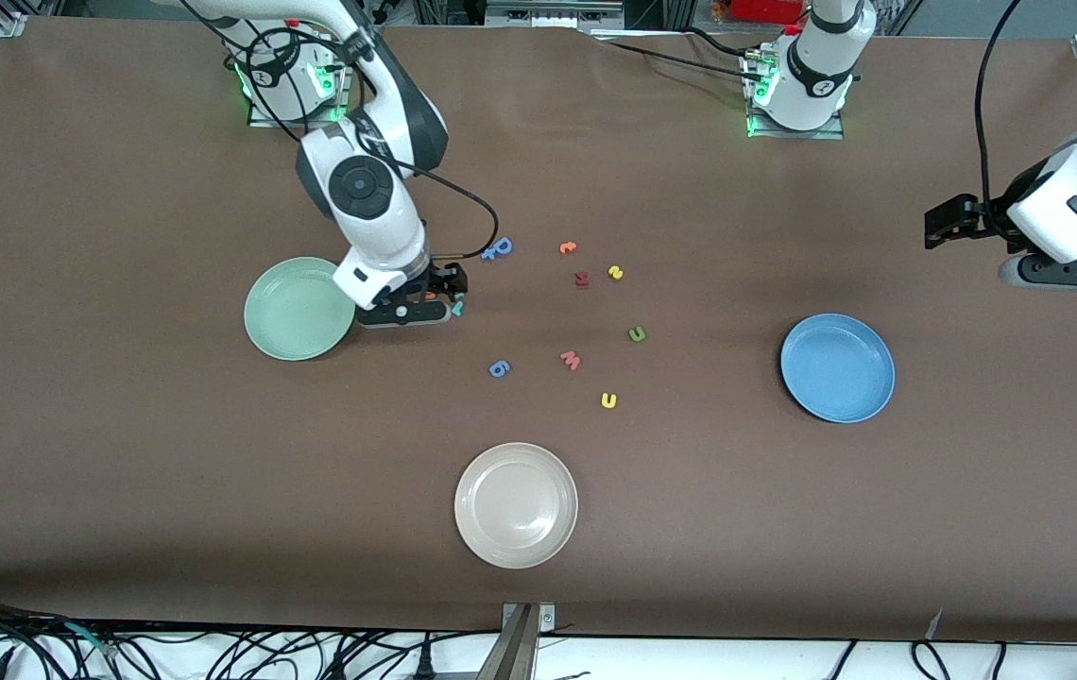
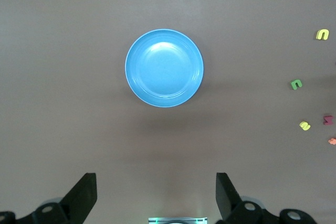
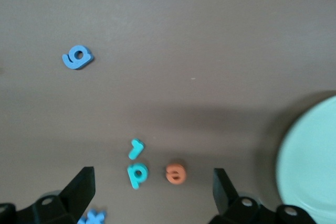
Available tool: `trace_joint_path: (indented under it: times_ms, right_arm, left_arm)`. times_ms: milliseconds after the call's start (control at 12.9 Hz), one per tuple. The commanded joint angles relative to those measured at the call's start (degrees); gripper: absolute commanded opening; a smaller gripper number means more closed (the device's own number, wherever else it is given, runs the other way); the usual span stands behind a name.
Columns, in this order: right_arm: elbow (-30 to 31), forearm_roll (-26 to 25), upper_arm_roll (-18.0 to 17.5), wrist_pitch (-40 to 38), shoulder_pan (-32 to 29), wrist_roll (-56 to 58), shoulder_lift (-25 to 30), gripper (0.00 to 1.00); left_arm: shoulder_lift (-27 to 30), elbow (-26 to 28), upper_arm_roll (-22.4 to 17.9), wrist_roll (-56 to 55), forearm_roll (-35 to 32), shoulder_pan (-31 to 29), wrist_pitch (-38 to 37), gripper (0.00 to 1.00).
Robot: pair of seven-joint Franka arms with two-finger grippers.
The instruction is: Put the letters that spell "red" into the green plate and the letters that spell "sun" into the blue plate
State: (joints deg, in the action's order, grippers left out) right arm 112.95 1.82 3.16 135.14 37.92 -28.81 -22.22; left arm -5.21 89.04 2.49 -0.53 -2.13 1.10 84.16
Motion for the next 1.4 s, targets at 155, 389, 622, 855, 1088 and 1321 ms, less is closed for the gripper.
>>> trace_joint_path:
  times_ms: [155,389,622,855,1088,1321]
  right_arm:
    - [2.98,0.12,0.00,5.22,4.70,-3.89,-3.70,0.87]
    - [3.16,-0.15,0.00,6.61,5.14,-3.89,-5.63,0.81]
    - [3.24,-0.23,0.00,8.56,5.41,-3.80,-7.74,0.75]
    - [3.77,-0.24,0.00,8.56,5.41,-3.71,-7.84,0.71]
    - [3.77,-0.24,-0.09,8.47,5.41,-3.71,-7.84,0.65]
    - [3.95,-0.24,-0.09,8.47,5.85,-3.80,-8.27,0.59]
  left_arm:
    - [-2.78,0.78,4.44,-6.90,1.42,0.13,3.63,1.00]
    - [-7.08,1.65,10.85,-17.01,2.57,0.13,8.37,1.00]
    - [-9.55,9.01,16.92,-29.23,2.57,0.13,18.47,1.00]
    - [-10.87,18.16,21.84,-40.30,3.27,0.22,32.17,1.00]
    - [-17.88,19.42,23.27,-52.24,1.18,5.46,39.31,1.00]
    - [-24.83,19.06,23.53,-61.25,-4.64,7.33,46.42,1.00]
